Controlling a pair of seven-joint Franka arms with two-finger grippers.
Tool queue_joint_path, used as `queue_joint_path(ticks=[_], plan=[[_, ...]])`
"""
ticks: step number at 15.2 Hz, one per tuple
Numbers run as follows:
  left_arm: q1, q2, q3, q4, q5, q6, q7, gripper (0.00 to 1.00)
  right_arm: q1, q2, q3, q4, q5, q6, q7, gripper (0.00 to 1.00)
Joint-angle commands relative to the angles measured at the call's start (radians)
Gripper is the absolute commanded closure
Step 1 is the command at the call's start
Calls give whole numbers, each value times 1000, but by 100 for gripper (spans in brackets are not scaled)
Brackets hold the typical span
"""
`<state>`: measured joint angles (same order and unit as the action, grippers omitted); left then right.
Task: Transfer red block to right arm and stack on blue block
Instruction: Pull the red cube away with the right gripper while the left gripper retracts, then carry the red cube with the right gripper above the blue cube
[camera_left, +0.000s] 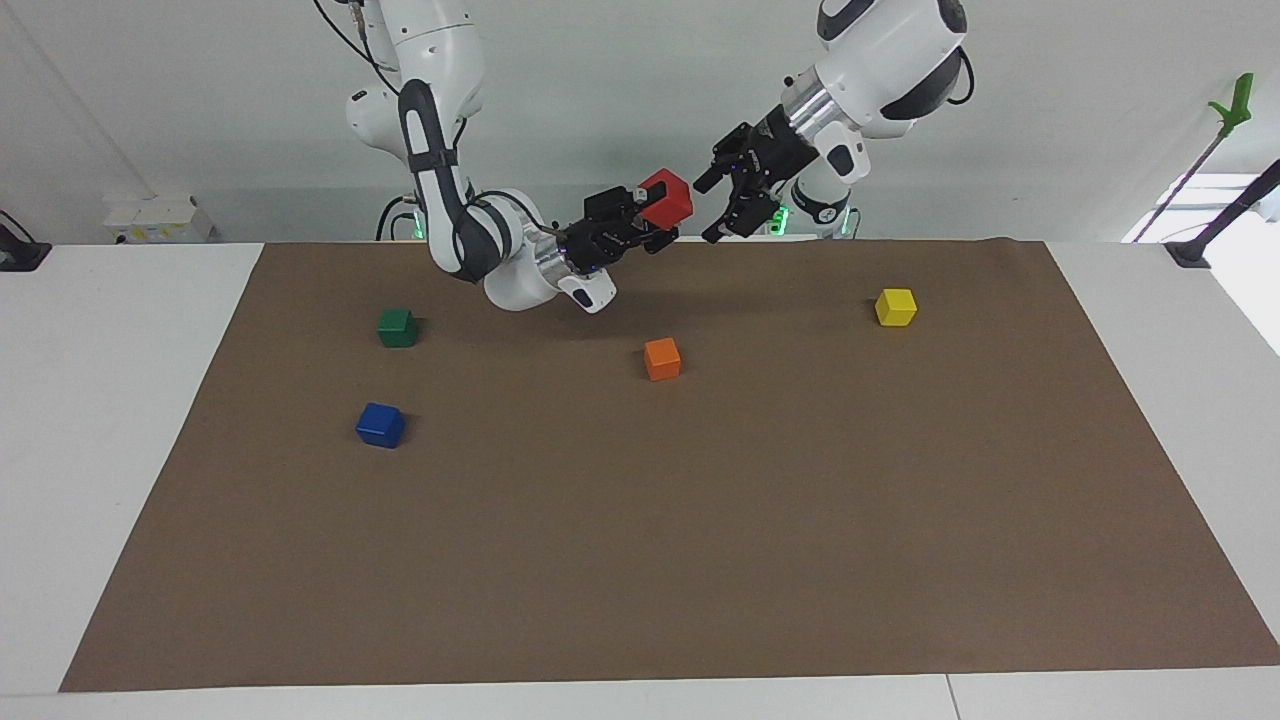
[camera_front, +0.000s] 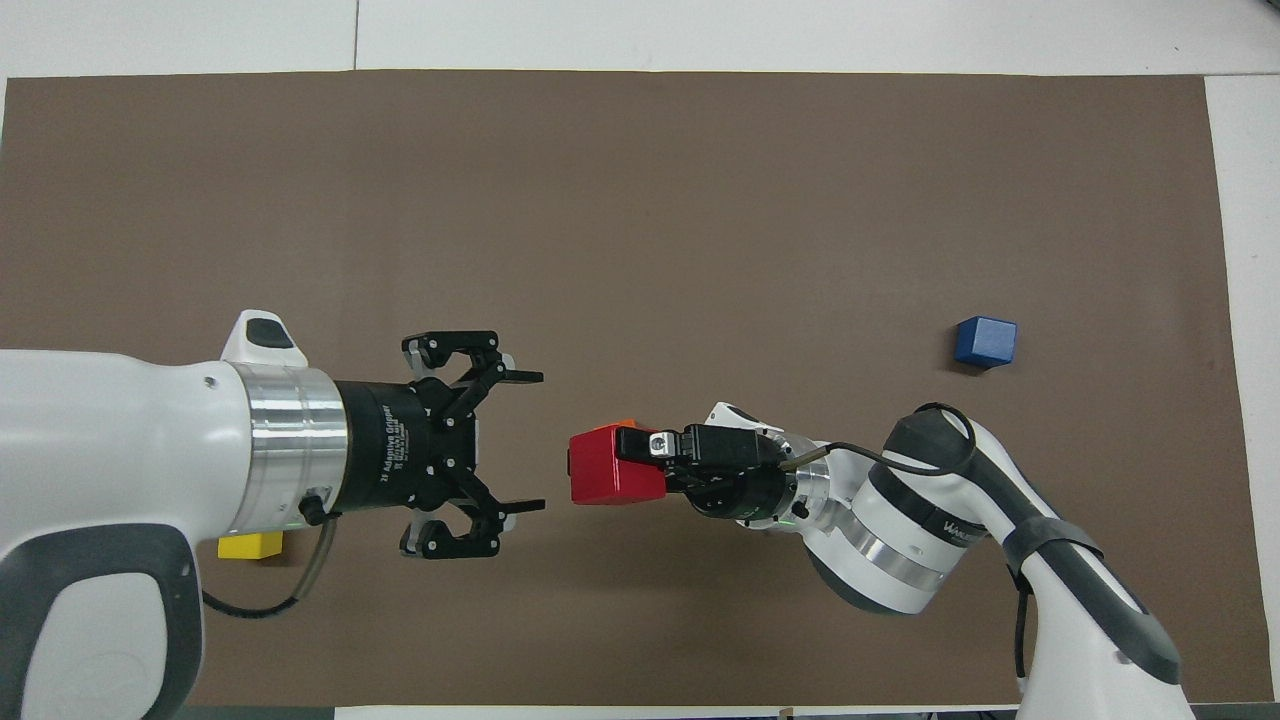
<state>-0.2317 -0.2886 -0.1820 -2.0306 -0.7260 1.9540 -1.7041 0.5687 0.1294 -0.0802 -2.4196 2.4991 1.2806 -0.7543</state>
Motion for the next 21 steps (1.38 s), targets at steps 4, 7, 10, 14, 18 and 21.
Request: queue_joint_path(ticks=[4,7,10,14,18,21], plan=[[155,-8,-10,-7,169,-18,386,0,-68,-34,0,26,-112,101,58,100],[218,16,-8,7,313,-44,628,0,-139,-111,0,94,-299,312,189,100],[238,83,-1,132,506,-183,743,0,-193,-165,-3,151,-484,436,312,100],[247,204,64,380,683,-415,1102,0,-272,-198,-3,241,-840,517,456,100],[247,197,67,362,803,-432,1369,0,-297,-202,-6,371,-1194,551,645,100],[246,166,68,301,789,-438,1414,0,-309,-205,-6,476,-1522,554,818,100]])
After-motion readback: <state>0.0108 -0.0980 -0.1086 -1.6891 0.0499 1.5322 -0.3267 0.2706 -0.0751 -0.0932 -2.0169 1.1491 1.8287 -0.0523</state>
